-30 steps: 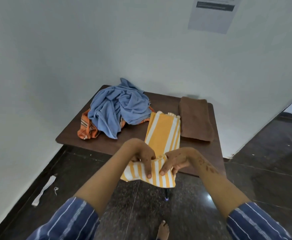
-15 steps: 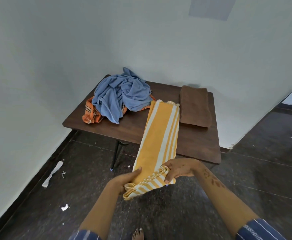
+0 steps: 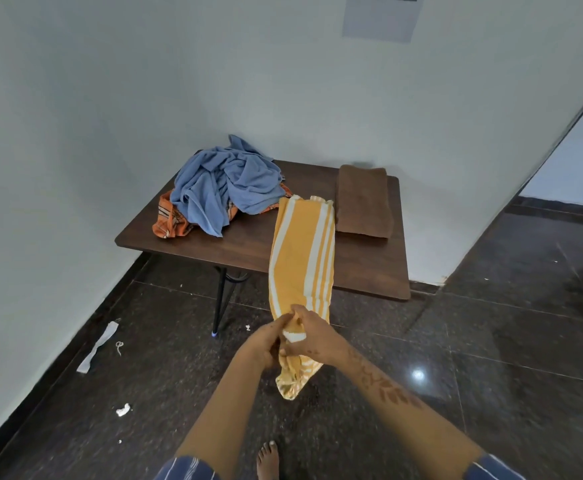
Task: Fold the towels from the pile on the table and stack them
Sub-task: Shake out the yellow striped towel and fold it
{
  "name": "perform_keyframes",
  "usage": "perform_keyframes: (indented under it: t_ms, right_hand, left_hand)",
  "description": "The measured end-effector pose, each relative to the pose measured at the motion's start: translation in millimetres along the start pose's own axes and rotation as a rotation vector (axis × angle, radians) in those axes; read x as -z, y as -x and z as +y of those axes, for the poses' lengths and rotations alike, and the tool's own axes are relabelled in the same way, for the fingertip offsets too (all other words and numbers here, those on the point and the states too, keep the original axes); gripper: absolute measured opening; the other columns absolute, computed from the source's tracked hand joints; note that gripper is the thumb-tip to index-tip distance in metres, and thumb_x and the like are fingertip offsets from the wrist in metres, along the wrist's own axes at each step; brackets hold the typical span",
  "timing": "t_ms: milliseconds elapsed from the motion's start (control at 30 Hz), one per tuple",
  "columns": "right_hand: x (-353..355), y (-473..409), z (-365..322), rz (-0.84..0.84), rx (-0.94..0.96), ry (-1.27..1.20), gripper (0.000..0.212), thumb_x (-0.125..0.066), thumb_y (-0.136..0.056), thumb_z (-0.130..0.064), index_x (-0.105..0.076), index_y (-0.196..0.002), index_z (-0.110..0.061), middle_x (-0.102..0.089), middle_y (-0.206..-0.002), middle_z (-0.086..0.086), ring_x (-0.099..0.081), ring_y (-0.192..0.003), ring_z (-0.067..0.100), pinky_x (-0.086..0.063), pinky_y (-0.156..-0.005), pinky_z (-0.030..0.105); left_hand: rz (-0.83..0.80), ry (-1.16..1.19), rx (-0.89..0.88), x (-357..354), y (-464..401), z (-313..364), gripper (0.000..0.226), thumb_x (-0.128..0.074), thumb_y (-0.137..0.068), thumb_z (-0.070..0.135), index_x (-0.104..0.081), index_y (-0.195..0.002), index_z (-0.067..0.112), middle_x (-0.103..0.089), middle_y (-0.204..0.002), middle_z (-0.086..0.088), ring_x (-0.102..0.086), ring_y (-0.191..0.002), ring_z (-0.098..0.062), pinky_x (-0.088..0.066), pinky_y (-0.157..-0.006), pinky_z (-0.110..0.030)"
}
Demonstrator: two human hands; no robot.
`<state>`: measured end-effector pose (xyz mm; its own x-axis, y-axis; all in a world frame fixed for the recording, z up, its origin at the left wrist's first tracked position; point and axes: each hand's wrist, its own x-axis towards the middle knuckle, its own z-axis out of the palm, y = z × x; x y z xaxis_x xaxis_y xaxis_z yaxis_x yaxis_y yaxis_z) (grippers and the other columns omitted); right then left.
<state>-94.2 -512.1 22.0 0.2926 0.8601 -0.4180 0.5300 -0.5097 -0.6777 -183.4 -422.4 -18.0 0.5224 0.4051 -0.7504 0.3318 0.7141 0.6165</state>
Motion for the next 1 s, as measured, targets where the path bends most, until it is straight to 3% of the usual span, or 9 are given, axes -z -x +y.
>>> perform_keyframes:
  t_ms: [100,200,300,467,600,667,767,833,1000]
  right_hand:
    - [-6.3,1.6,1.1,0.114,-0.057,-0.052,0.071,-0.063,-0.085,-0.009,-0.026,-0.145,-0.014,-0.042,-0.141,0.011,-0.053,-0.116,0.028,-0.049,-0.088,0.039]
    - [-6.4,1.0,8.3,0.076,-0.119,-0.384,0.041,-0.065,-0.085,-0.012,-0.053,-0.124,-0.008,-0.055,-0.120,0.006,-0.055,-0.107,0.020,-0.047,-0.080,0.032]
    - [-6.6,3.3,19.1,0.114,-0.149,-0.489,0.008,-0.061,-0.085,-0.003,-0.063,-0.092,-0.006,-0.057,-0.089,0.003,-0.055,-0.083,0.015,-0.046,-0.065,0.028]
    - [8.9,5.7,24.7,0.386,-0.213,-0.527,0.013,-0.057,-0.081,0.004,-0.058,-0.073,-0.006,-0.056,-0.075,0.000,-0.054,-0.079,0.018,-0.040,-0.065,0.029]
    - [44.7,19.2,16.6,0.678,-0.095,-0.466,0.020,-0.051,-0.089,-0.006,-0.047,-0.071,-0.012,-0.044,-0.067,-0.002,-0.043,-0.062,0.012,-0.035,-0.060,0.029]
    - [49.9,27.1,7.7,0.490,0.003,-0.375,0.013,-0.052,-0.088,-0.005,-0.052,-0.076,-0.009,-0.046,-0.070,-0.002,-0.044,-0.062,0.010,-0.034,-0.057,0.022]
    - [25.8,28.8,1.9,0.186,0.067,-0.163,0.012,-0.055,-0.084,-0.003,-0.061,-0.087,-0.013,-0.056,-0.082,-0.001,-0.053,-0.071,0.014,-0.042,-0.063,0.027]
    - [0.7,27.9,0.2,0.140,0.088,-0.100,0.016,-0.056,-0.083,-0.003,-0.061,-0.091,-0.015,-0.058,-0.088,0.001,-0.057,-0.077,0.019,-0.045,-0.063,0.029]
    - [-32.6,27.9,-6.3,0.157,0.132,-0.018,0.020,-0.063,-0.079,-0.008,-0.061,-0.099,-0.009,-0.058,-0.094,0.004,-0.054,-0.086,0.020,-0.047,-0.075,0.036]
  left_hand:
    - [-0.017,0.140,0.004,5.9,1.8,-5.7,0.050,-0.046,-0.094,0.050,-0.064,-0.112,0.007,-0.072,-0.080,-0.007,-0.069,-0.066,-0.020,-0.054,-0.052,-0.030]
    - [-0.018,0.196,0.003,14.8,0.7,-12.0,0.055,-0.046,-0.093,0.052,-0.060,-0.123,0.008,-0.068,-0.112,-0.015,-0.065,-0.100,-0.030,-0.054,-0.075,-0.041]
    - [-0.078,0.153,0.007,20.8,3.1,-16.5,0.048,-0.057,-0.090,0.044,-0.061,-0.121,0.007,-0.065,-0.119,-0.017,-0.061,-0.110,-0.033,-0.051,-0.086,-0.045]
    - [0.027,-0.061,0.007,26.9,5.1,-27.9,0.035,-0.069,-0.082,0.007,-0.059,-0.115,0.000,-0.065,-0.109,-0.019,-0.062,-0.092,-0.031,-0.051,-0.077,-0.041]
    - [0.188,-0.058,0.051,30.9,5.5,-29.5,0.010,-0.063,-0.085,0.004,-0.056,-0.091,0.004,-0.060,-0.099,-0.016,-0.055,-0.097,-0.034,-0.046,-0.087,-0.046]
    - [0.213,-0.058,0.030,32.2,4.1,-26.4,0.008,-0.059,-0.088,0.004,-0.055,-0.095,0.002,-0.058,-0.092,-0.015,-0.056,-0.092,-0.032,-0.048,-0.078,-0.042]
    - [0.186,-0.063,-0.084,30.7,0.0,-22.0,0.038,-0.057,-0.086,0.001,-0.050,-0.124,0.000,-0.061,-0.088,-0.015,-0.059,-0.063,-0.024,-0.048,-0.047,-0.029]
    - [0.176,-0.023,-0.134,25.1,7.6,-18.6,0.042,-0.056,-0.086,-0.003,-0.047,-0.127,0.003,-0.060,-0.083,-0.014,-0.056,-0.057,-0.021,-0.045,-0.042,-0.025]
    - [0.169,0.002,-0.198,25.2,13.3,-18.4,0.055,-0.054,-0.086,-0.003,-0.039,-0.132,0.025,-0.062,-0.108,-0.022,-0.054,-0.056,-0.023,-0.044,-0.045,-0.029]
